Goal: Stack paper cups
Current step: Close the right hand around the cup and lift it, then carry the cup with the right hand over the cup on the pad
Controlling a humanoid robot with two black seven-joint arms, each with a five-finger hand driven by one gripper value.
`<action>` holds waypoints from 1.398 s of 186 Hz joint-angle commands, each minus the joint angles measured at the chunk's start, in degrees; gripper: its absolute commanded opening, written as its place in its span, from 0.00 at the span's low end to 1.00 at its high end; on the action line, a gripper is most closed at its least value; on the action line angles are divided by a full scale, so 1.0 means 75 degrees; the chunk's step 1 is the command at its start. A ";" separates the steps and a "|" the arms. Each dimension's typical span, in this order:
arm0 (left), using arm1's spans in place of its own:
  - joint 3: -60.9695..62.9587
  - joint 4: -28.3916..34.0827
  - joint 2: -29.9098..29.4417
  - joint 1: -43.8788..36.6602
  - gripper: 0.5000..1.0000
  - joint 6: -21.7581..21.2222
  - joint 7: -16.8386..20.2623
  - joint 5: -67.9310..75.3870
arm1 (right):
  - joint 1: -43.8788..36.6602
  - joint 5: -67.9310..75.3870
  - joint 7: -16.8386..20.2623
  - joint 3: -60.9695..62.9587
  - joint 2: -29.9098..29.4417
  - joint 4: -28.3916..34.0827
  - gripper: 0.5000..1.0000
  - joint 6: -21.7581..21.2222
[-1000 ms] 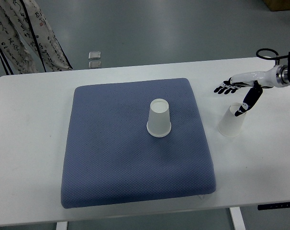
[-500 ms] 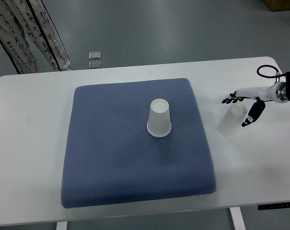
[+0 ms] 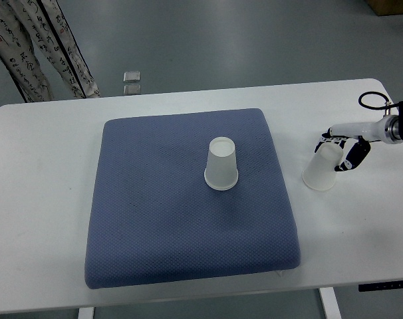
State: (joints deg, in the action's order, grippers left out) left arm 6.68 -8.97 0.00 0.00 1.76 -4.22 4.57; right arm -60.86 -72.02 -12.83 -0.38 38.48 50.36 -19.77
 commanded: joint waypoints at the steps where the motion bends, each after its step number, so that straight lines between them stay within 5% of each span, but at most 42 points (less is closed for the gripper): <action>1: 0.0000 0.0000 0.0000 0.0000 1.00 0.0000 0.0000 0.0000 | -0.0006 0.0017 -0.0012 0.0016 -0.0010 0.0012 0.34 -0.0036; 54: 0.0000 0.0000 0.0000 0.0000 1.00 0.0000 0.0000 0.0000 | -0.0076 0.0075 -0.0352 0.0039 0.0084 0.0012 0.09 -0.0118; 81: 0.0000 0.0000 0.0000 0.0000 1.00 0.0000 0.0000 0.0000 | -0.0427 0.0157 -0.0668 0.0145 0.0259 0.0012 0.04 -0.0422; 170: 0.0000 0.0000 0.0000 0.0000 1.00 0.0000 0.0000 0.0000 | -0.1881 0.0661 -0.1160 0.0848 0.0330 0.0094 0.05 -0.1817; 260: 0.0000 0.0000 0.0000 0.0000 1.00 0.0000 0.0000 0.0000 | -0.2162 0.0685 -0.1301 0.0919 0.0095 0.0152 0.05 -0.1981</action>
State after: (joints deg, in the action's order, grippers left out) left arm 6.68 -8.96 0.00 0.01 1.76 -4.22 4.57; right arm -76.17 -66.88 -22.32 6.37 39.15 51.26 -34.01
